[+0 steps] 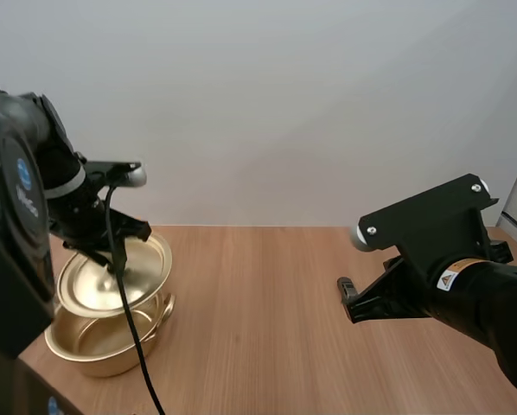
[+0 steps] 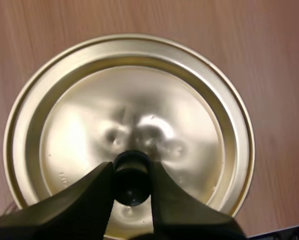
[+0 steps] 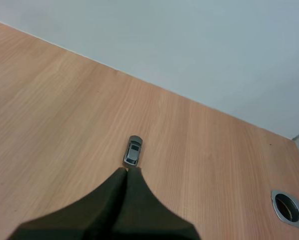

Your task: Open the pot, put the car inside, and close it

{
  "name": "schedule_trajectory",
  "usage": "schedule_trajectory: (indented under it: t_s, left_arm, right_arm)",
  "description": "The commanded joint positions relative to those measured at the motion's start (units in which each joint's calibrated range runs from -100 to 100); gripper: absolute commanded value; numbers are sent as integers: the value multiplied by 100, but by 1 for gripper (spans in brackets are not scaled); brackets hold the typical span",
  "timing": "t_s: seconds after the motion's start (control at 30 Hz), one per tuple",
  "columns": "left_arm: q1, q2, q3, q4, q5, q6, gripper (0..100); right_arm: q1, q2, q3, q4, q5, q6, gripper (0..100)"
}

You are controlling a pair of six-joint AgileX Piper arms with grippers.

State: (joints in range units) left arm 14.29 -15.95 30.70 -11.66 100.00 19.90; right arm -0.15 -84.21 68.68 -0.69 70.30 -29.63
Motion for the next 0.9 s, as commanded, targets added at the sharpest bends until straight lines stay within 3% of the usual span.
schedule_trajectory:
  t_s: [0.0,0.03,0.17,0.2,0.43,0.57,0.67,0.87]
  left_arm:
    - [5,-520,-831,-655,0,0,0]
    - [5,-659,-1047,-804,0,22,0]
    - [5,-1306,-1785,-1250,0,78,0]
    - [5,-1467,-1970,-1329,0,78,0]
    - [5,-2506,-2810,-1379,0,78,0]
    - [5,-3059,-3039,-1379,-141,78,0]
    - [5,-3390,-3143,-1379,-362,78,0]
    - [5,-3628,-3256,-1379,-473,78,0]
  right_arm:
    - [-1,547,4,-414,-326,408,0]
    - [-1,806,4,-495,-531,518,6]
    - [-1,1939,-105,-484,-1614,617,60]
    - [-1,2237,-191,-484,-1828,678,69]
    - [-1,4246,-1213,-469,-1994,845,72]
    - [-1,5171,-1676,-469,-1803,845,83]
    - [-1,5619,-1824,-469,-1857,845,89]
    - [-1,6218,-1840,-479,-2298,845,90]
